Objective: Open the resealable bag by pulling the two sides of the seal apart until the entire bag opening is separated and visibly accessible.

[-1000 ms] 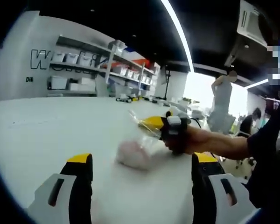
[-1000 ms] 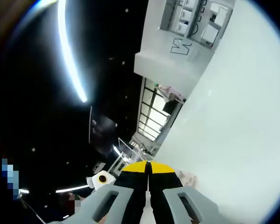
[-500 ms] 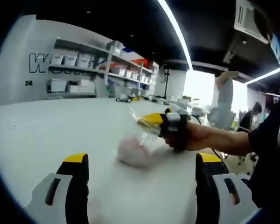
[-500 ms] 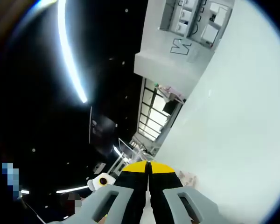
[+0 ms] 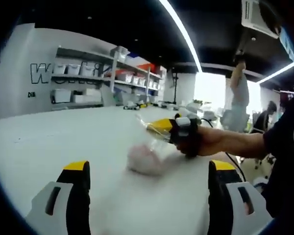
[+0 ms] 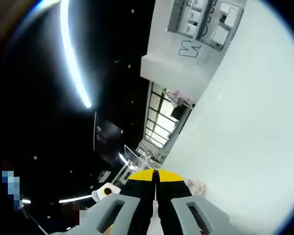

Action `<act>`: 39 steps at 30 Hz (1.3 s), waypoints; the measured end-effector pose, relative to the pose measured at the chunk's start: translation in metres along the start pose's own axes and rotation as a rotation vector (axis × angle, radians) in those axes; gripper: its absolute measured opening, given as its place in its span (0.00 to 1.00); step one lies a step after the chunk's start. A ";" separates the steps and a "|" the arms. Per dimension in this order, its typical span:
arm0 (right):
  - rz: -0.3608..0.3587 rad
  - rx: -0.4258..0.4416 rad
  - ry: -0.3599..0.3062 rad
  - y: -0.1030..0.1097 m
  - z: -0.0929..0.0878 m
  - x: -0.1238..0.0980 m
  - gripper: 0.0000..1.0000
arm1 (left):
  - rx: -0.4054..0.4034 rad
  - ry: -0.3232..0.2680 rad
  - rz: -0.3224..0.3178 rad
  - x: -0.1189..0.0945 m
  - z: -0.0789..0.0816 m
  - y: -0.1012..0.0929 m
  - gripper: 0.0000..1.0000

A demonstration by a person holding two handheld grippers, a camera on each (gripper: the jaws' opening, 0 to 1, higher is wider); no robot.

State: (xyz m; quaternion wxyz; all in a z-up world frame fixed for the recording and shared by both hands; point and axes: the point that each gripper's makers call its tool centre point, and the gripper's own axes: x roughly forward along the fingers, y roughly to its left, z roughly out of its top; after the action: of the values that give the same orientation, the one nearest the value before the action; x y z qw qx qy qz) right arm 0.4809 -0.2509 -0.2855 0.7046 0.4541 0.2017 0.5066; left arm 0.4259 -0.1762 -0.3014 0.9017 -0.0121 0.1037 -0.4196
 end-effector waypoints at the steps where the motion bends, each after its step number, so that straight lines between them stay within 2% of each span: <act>1: -0.001 0.000 0.000 0.000 0.000 0.000 0.00 | 0.003 0.001 0.001 0.000 0.000 0.000 1.00; 5: -0.003 0.003 -0.001 0.000 0.000 0.000 0.00 | 0.012 0.013 0.033 -0.003 -0.005 0.005 1.00; 27: -0.002 0.011 -0.006 -0.001 0.001 -0.001 0.00 | 0.009 0.043 0.027 -0.004 -0.013 0.003 1.00; 39: 0.011 0.089 -0.046 -0.005 0.014 0.001 0.00 | 0.019 0.038 0.034 -0.012 -0.013 0.001 1.00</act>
State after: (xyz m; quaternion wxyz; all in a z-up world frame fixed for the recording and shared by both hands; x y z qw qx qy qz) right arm 0.4944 -0.2569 -0.2820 0.6857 0.4974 0.2053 0.4903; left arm 0.4169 -0.1653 -0.3122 0.9067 0.0060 0.1169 -0.4052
